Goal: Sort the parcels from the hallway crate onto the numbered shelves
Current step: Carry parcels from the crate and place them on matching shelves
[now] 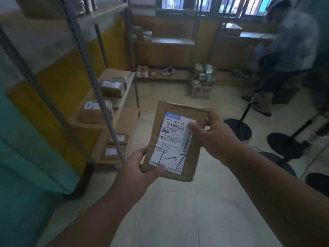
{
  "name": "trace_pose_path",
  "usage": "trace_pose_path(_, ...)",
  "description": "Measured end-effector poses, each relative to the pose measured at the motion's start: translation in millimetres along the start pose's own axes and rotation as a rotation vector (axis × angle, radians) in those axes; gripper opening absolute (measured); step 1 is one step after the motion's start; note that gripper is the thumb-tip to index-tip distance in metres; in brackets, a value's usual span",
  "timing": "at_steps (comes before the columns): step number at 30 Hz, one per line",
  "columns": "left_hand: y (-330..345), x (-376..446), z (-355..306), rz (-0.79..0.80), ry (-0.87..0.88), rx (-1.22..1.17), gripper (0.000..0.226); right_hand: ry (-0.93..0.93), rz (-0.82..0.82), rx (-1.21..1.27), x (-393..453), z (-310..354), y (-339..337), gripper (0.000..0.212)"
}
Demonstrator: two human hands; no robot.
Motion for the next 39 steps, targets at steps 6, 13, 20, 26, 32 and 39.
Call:
trace_pose_path(6, 43, 145, -23, 0.025, 0.026, 0.000, 0.071, 0.052, -0.062, -0.110, 103, -34, -76, 0.049)
trace_pose_path(13, 1, 267, -48, -0.191, 0.001, -0.073, 0.071, 0.019, 0.096, -0.113, 284, -21, -82, 0.053)
trace_pose_path(20, -80, 364, -42, -0.393, -0.086, -0.090, 0.048, -0.085, 0.262, -0.166, 457, 10, -8, 0.049)
trace_pose_path(26, -123, 505, -57, -0.378, -0.053, -0.097, 0.049, -0.073, 0.199, -0.209, 586, 22, -23, 0.055)
trace_pose_path(32, -127, 642, -93, -0.298, -0.016, -0.110, 0.048, -0.077, 0.098, -0.285, 694, 27, -86, 0.067)
trace_pose_path(39, -137, 771, -93, -0.347, -0.031, -0.140, 0.044, -0.138, 0.242, -0.400, 845, 21, -90, 0.063)
Point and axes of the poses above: each hand's wrist, its own x-axis towards the middle knuckle, its own y-axis out of the palm, z = x × y, the point moved 10 cm from there along x, towards the middle knuckle, and after that the axes turned 9 degrees about z, right-handed, at the moved point
